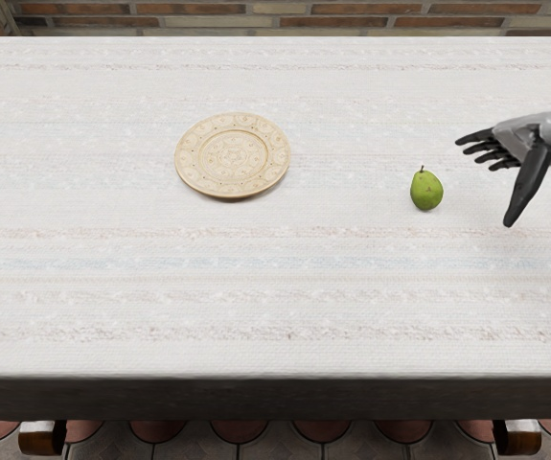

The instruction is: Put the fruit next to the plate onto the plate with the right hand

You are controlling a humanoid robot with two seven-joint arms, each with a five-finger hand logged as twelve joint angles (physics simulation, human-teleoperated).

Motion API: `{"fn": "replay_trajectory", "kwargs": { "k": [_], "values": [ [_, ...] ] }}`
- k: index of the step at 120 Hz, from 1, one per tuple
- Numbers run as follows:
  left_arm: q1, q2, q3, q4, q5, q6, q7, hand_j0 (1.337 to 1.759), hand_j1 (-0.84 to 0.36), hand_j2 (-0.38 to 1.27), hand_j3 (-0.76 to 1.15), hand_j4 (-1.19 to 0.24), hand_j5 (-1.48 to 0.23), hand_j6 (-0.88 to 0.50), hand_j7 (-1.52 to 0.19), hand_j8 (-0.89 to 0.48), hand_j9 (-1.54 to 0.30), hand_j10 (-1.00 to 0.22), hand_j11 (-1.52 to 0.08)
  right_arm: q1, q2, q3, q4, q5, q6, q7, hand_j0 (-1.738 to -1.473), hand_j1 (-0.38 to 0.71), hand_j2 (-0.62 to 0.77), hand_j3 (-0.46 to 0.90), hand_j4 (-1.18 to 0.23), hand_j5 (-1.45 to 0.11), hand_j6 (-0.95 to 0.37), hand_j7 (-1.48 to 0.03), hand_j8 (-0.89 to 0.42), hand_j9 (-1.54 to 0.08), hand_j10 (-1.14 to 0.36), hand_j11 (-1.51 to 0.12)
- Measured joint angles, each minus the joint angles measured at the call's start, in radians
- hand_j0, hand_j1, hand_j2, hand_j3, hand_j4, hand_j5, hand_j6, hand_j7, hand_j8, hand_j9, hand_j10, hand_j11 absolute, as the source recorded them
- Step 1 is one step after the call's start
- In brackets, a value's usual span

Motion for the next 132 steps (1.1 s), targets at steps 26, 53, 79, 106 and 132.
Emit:
{"fn": "replay_trajectory", "kwargs": {
  "k": [26,53,79,106,132],
  "values": [
    [0.000,0.000,0.000,0.000,0.000,0.000,0.000,1.658,0.33,0.00,0.00,-0.02,-0.02,-0.02,-0.02,-0.02,-0.02,-0.02,-0.02,0.018,0.007,0.007,0.011,0.001,0.000,-0.037,-1.658,-0.35,0.00,0.00,0.00,0.00,0.00,0.00,0.00,0.00,0.00,0.00],
    [0.000,0.000,0.000,0.000,0.000,0.000,0.000,1.658,0.33,0.00,0.00,-0.02,-0.02,-0.02,-0.02,-0.02,-0.02,-0.02,-0.02,0.123,0.093,0.010,0.059,-0.099,-0.009,-0.130,-1.658,-0.35,0.00,0.00,0.00,0.00,0.00,0.00,0.00,0.00,0.00,0.00],
    [0.000,0.000,0.000,0.000,0.000,0.000,0.000,1.658,0.33,0.00,0.00,-0.02,-0.02,-0.02,-0.02,-0.02,-0.02,-0.02,-0.02,0.144,0.225,-0.004,0.067,-0.323,-0.120,-0.141,-1.658,-0.35,0.00,0.00,0.00,0.00,0.00,0.00,0.00,0.00,0.00,0.00],
    [0.000,0.000,0.000,0.000,0.000,0.000,0.000,1.658,0.33,0.00,0.00,-0.02,-0.02,-0.02,-0.02,-0.02,-0.02,-0.02,-0.02,0.088,0.313,-0.014,0.068,-0.495,-0.202,-0.142,-1.658,-0.35,0.00,0.00,0.00,0.00,0.00,0.00,0.00,0.00,0.00,0.00],
    [0.000,0.000,0.000,0.000,0.000,0.000,0.000,1.658,0.33,0.00,0.00,-0.02,-0.02,-0.02,-0.02,-0.02,-0.02,-0.02,-0.02,0.000,0.340,-0.016,0.064,-0.575,-0.292,-0.142,-1.658,-0.33,0.00,0.00,-0.02,-0.02,-0.02,-0.02,-0.02,-0.02,-0.02,-0.02]
  ]
}}
